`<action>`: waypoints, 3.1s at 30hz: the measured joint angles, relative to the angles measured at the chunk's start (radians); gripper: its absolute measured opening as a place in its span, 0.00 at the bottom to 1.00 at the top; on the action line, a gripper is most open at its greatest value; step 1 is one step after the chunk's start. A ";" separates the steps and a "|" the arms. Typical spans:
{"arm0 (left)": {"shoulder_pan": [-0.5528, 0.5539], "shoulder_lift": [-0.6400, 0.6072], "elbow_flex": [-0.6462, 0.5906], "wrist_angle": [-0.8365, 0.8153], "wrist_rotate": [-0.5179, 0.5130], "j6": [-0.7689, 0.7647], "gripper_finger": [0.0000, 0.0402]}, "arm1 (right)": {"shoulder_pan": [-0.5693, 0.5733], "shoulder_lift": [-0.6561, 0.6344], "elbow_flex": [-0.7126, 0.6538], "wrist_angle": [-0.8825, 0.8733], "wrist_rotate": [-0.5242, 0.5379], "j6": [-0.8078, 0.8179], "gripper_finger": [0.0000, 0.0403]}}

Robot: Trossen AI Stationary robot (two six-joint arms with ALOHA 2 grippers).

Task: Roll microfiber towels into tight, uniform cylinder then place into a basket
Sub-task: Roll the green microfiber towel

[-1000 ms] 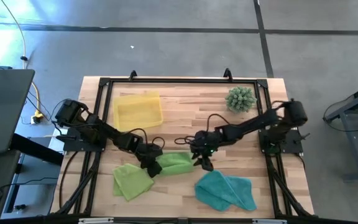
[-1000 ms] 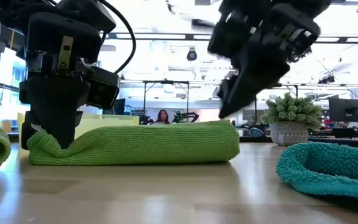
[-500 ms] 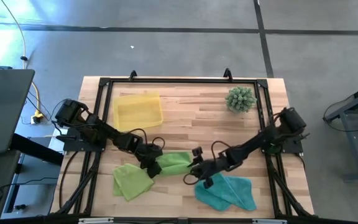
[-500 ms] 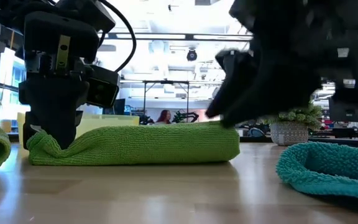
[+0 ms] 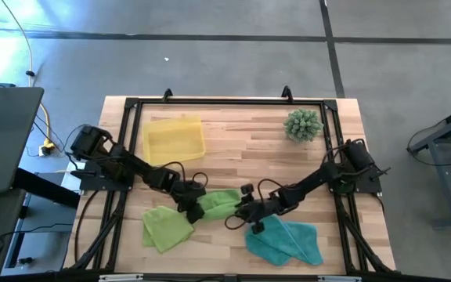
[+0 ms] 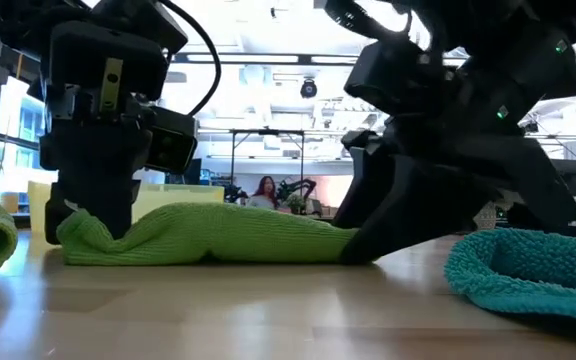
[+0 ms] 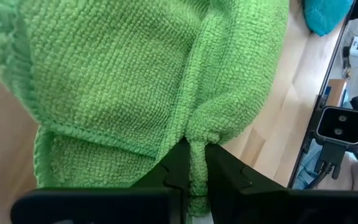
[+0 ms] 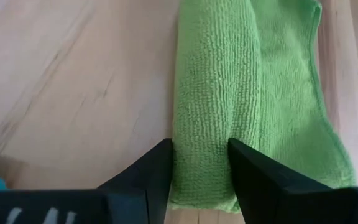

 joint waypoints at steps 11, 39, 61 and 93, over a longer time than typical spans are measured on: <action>0.029 -0.041 -0.002 -0.010 0.006 0.227 0.21 | -0.023 0.001 0.003 -0.080 -0.034 0.149 0.04; -0.318 -0.319 0.001 -0.131 -0.533 0.822 0.25 | -0.144 0.004 -0.004 -0.023 -0.566 0.310 0.00; -0.339 0.050 0.040 0.103 -0.564 0.917 0.48 | -0.237 0.005 -0.004 -0.020 -0.800 0.613 0.00; -0.164 0.063 0.003 0.142 -0.171 -0.051 0.06 | -0.003 -0.192 -0.005 -0.147 -0.178 -0.108 0.21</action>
